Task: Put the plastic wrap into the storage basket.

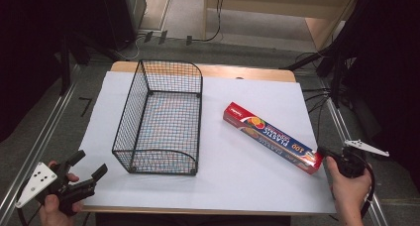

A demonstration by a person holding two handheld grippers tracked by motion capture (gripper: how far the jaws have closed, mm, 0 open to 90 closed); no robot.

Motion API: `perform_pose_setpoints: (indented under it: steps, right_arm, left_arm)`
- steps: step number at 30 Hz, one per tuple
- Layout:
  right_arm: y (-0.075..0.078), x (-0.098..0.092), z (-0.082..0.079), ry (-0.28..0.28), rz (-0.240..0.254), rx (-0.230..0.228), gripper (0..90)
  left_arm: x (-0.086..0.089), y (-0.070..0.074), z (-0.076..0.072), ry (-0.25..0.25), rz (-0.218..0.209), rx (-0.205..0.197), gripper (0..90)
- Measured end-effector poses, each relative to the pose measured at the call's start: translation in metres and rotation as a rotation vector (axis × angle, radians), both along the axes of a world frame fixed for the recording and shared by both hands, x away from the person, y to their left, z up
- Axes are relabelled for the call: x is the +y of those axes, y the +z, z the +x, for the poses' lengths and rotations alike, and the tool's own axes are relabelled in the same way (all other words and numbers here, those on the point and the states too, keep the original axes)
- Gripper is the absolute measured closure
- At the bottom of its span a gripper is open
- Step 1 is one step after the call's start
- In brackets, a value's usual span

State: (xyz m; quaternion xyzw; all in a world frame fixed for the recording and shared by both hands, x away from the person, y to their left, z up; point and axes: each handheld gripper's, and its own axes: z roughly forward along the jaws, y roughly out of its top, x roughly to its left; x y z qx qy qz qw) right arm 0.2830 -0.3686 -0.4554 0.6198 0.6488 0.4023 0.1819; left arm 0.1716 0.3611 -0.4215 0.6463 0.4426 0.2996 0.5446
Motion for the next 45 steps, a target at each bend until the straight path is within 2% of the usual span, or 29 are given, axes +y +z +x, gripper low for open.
perform_pose_setpoints:
  steps: [4,7,8,10,11,12,15,16,17,20,22,26,28,31,41,43,45]
  right_arm:
    - [0.001,0.005,-0.004,0.012,-0.016,0.008,90.0]
    - [0.000,0.010,-0.006,0.020,-0.008,0.017,90.0]
    - [0.001,0.011,-0.007,0.033,-0.008,0.012,90.0]
    - [0.004,0.021,-0.011,0.092,0.006,0.031,90.0]
    - [0.004,0.021,-0.011,0.092,0.006,0.031,90.0]
    - [0.005,0.033,-0.014,0.101,-0.049,0.039,90.0]
    - [0.006,0.039,-0.013,0.117,-0.053,0.047,90.0]
    - [0.005,0.041,-0.011,0.133,-0.058,0.066,90.0]
    - [-0.001,0.048,-0.009,0.163,-0.113,0.096,90.0]
    - [-0.004,0.051,-0.009,0.173,-0.132,0.115,90.0]
    - [-0.004,0.051,-0.008,0.183,-0.117,0.109,90.0]
    - [-0.002,0.053,-0.009,0.199,-0.133,0.107,90.0]
    - [-0.002,0.053,-0.009,0.210,-0.120,0.116,90.0]
    - [-0.002,0.054,-0.010,0.229,-0.133,0.140,90.0]
    - [0.001,0.053,-0.015,0.228,-0.135,0.165,90.0]
    - [0.001,0.052,-0.016,0.227,-0.111,0.176,90.0]
    - [0.002,0.052,-0.017,0.243,-0.109,0.181,90.0]
  left_arm:
    - [-0.001,0.001,-0.001,-0.004,0.008,-0.004,13.8]
    - [-0.002,0.001,-0.001,-0.006,0.008,-0.005,13.8]
    - [-0.002,0.001,-0.001,-0.006,0.008,-0.006,13.8]
    - [-0.002,0.001,-0.001,-0.009,0.010,-0.007,13.8]
    - [-0.002,0.001,-0.001,-0.009,0.009,-0.008,13.8]
    - [-0.002,0.002,-0.002,-0.010,0.012,-0.009,13.8]
    - [-0.002,0.002,-0.003,-0.010,0.010,-0.013,13.8]
    - [-0.002,0.002,-0.003,-0.011,0.012,-0.014,13.9]
    - [-0.001,0.002,-0.004,-0.010,0.010,-0.014,13.8]
    - [0.000,0.003,-0.004,-0.009,0.010,-0.018,13.8]
    - [0.000,0.002,-0.003,-0.009,0.007,-0.016,13.8]
    - [-0.001,0.002,-0.003,-0.007,0.011,-0.011,13.8]
    - [-0.002,0.002,-0.003,-0.009,0.015,-0.013,13.8]
    - [-0.002,0.003,-0.004,-0.007,0.013,-0.015,13.8]
    - [0.000,0.003,-0.004,-0.007,0.012,-0.013,13.8]
    - [0.000,0.003,-0.004,-0.008,0.013,-0.015,13.9]
    - [-0.001,0.003,-0.004,-0.007,0.014,-0.014,13.8]
